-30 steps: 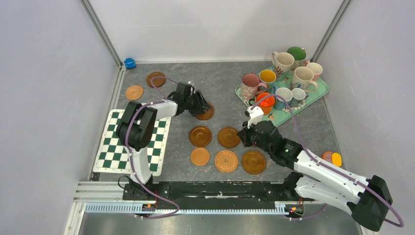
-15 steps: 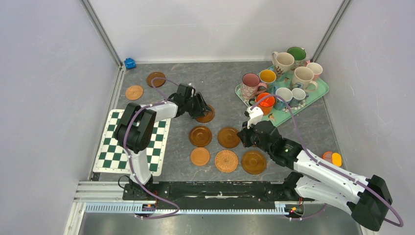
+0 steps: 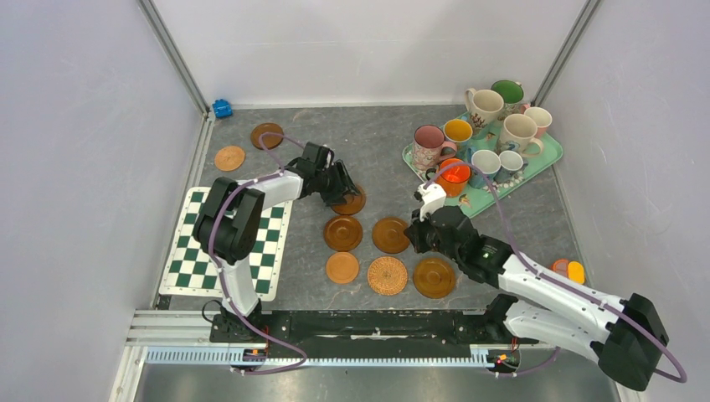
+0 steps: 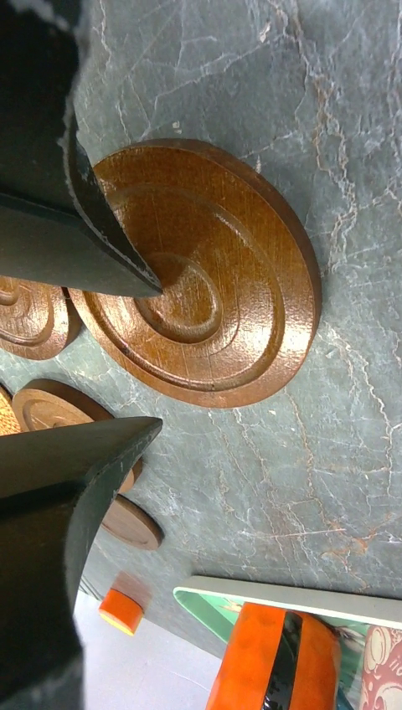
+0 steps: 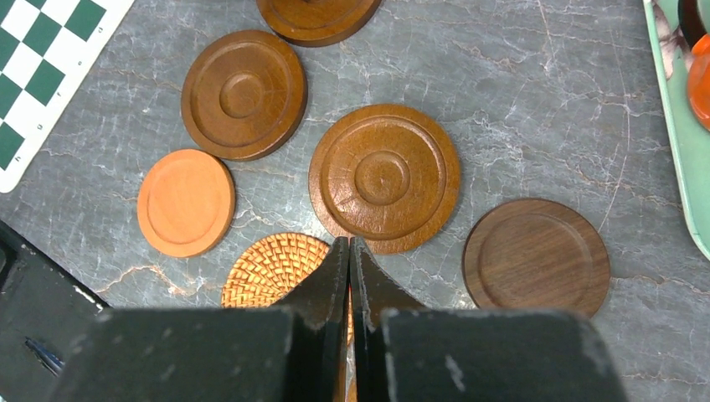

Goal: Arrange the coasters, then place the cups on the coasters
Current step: Move the coaster to the center of the board.

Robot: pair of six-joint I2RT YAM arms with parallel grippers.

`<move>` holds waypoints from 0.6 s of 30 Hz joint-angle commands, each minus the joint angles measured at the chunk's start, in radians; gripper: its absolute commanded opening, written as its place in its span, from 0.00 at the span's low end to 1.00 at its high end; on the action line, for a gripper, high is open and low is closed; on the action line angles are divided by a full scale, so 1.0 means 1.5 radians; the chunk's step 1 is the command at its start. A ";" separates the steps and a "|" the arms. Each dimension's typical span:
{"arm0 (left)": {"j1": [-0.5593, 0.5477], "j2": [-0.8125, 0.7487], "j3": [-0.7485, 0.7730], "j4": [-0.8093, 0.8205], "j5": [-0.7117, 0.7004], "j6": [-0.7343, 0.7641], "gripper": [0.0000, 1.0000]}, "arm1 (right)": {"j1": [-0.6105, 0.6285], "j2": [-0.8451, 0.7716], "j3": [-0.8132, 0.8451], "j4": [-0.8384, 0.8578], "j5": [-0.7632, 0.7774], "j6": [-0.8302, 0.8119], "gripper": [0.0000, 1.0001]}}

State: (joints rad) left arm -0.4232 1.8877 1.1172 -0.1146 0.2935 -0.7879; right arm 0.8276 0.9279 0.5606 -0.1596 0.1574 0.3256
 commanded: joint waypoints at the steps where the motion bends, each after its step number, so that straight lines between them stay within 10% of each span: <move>1: 0.001 -0.033 0.055 -0.058 0.018 0.040 0.63 | 0.001 0.019 0.034 0.013 -0.008 -0.007 0.00; 18: 0.219 0.099 0.289 -0.072 -0.101 0.086 0.52 | 0.000 0.107 0.098 0.001 0.000 -0.011 0.00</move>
State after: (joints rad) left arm -0.1604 1.9606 1.4693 -0.2520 0.1852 -0.6746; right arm 0.8272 1.0554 0.6273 -0.1665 0.1440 0.3214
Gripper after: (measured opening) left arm 0.552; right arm 0.004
